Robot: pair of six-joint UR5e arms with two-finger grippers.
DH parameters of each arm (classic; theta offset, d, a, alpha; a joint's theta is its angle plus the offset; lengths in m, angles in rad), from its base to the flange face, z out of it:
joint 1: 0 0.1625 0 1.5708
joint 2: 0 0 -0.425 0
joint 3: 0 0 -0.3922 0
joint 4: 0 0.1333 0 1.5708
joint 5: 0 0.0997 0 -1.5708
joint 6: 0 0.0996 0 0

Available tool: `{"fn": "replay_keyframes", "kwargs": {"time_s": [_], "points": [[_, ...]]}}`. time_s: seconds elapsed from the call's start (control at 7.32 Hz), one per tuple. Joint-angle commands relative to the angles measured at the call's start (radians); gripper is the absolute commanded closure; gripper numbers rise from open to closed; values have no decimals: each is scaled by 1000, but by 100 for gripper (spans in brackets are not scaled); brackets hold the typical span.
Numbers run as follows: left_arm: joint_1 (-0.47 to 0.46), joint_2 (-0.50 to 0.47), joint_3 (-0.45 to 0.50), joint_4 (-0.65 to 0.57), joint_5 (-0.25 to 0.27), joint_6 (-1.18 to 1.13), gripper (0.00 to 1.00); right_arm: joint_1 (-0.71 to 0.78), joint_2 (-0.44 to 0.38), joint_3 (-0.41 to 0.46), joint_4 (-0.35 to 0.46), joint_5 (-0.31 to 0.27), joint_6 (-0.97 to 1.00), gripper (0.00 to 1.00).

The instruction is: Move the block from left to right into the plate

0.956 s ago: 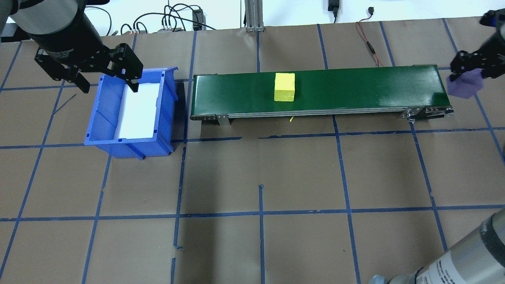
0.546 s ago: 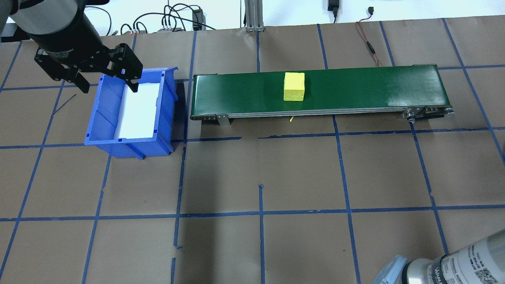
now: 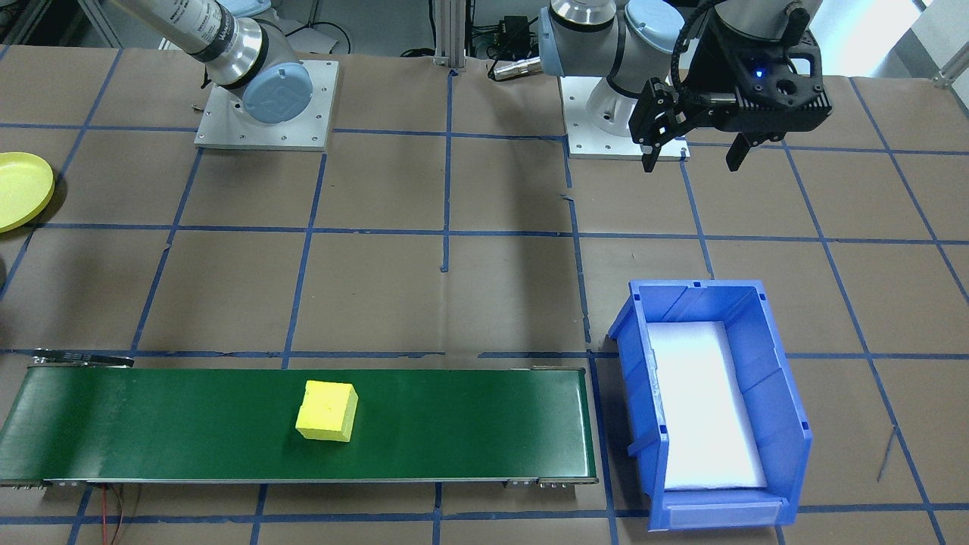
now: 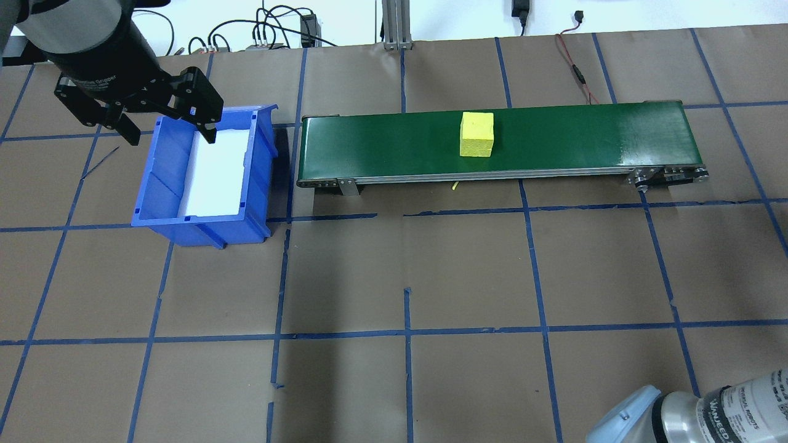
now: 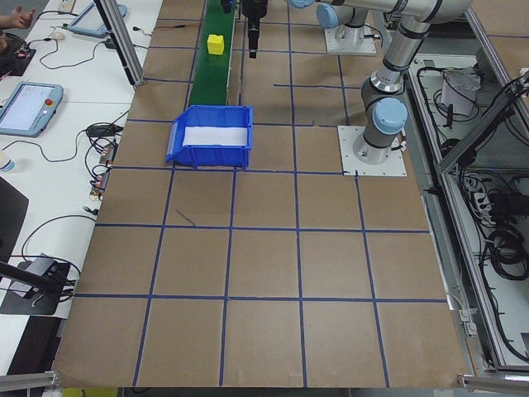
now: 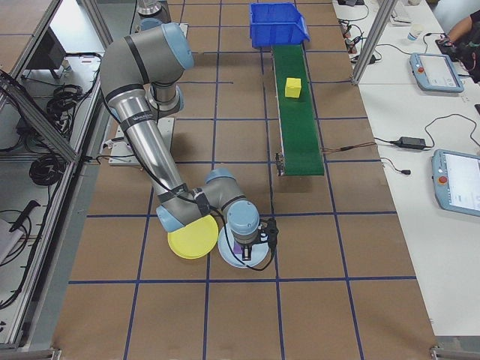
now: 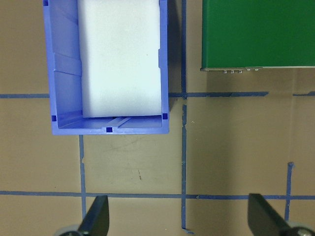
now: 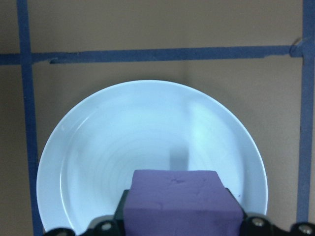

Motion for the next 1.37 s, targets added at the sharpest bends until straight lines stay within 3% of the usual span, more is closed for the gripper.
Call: {"fn": "replay_keyframes", "kwargs": {"time_s": [0.0,0.41,0.68,0.96,1.23], "points": [[0,0,1,0,0,-1,0,-6,1,2,-6,12,-5,0],[0,0,1,0,0,-1,0,20,-64,-3,3,29,16,0],[0,0,0,0,0,1,0,170,-164,-35,111,26,138,0],[0,0,1,0,2,1,0,343,-193,-65,167,24,351,0],[0,0,1,0,2,1,0,529,-207,-69,167,31,654,0]]}}
